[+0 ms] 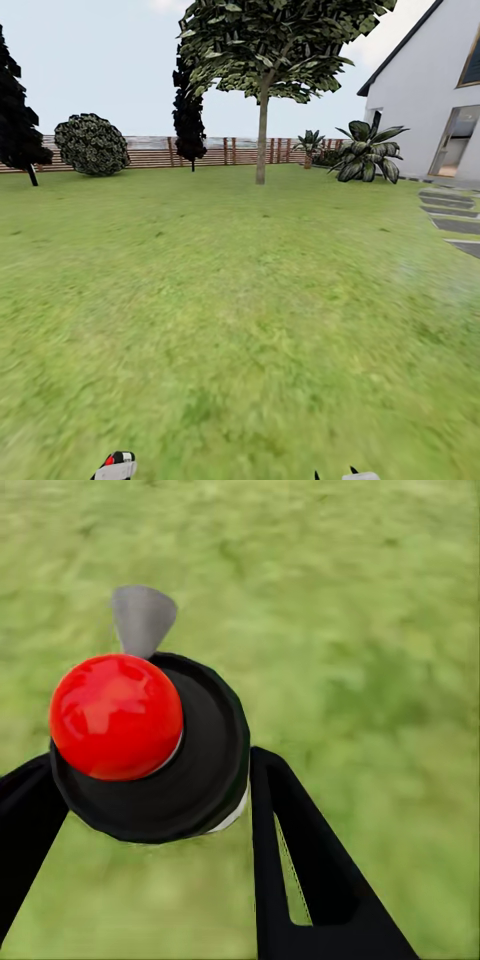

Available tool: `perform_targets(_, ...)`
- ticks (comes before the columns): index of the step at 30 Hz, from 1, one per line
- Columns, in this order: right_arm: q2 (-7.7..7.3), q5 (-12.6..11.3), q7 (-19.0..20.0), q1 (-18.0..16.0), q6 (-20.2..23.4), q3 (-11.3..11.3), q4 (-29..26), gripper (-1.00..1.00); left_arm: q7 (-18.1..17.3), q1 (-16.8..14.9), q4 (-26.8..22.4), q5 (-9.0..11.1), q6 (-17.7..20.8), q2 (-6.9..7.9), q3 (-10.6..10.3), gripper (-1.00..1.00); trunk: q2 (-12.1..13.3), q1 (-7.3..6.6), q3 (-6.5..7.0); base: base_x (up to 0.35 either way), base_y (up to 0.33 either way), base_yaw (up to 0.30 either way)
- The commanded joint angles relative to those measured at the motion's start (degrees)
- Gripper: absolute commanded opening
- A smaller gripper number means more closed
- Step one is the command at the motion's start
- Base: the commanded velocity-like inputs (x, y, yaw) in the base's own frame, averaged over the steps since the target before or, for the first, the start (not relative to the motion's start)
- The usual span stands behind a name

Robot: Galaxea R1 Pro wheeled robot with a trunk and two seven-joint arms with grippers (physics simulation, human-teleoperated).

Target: Pick up the pesticide atomizer in the garden and spray insectifuge to fully cover both potted plants in the garden.

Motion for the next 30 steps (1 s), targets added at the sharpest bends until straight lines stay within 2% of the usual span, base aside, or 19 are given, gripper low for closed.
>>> perform_targets(1, -0.03, 0.0, -0.1, 0.0, -0.2, 0.3, 0.0, 1.0, -0.3, 0.0, 0.0, -0.6, -0.2, -0.04, 0.5, -1.0, 0.0, 0.02, -0.05, 0.338, 0.0, 0.0)
perform_targets(12, -0.03, -0.1, -0.1, 0.0, -0.2, 0.3, 0.0, 1.0, -0.3, 0.0, 0.0, -0.5, -0.2, -0.02, 0.5, -1.0, 0.0, 0.02, -0.05, 0.338, 0.0, -0.019)
perform_targets(30, -0.03, 0.0, -0.1, 0.0, -0.2, 0.3, 0.0, 1.0, -0.3, 0.0, 0.0, -0.5, -0.2, 0.03, 0.5, -1.0, 0.0, 0.02, -0.05, 0.338, 0.0, -0.262)
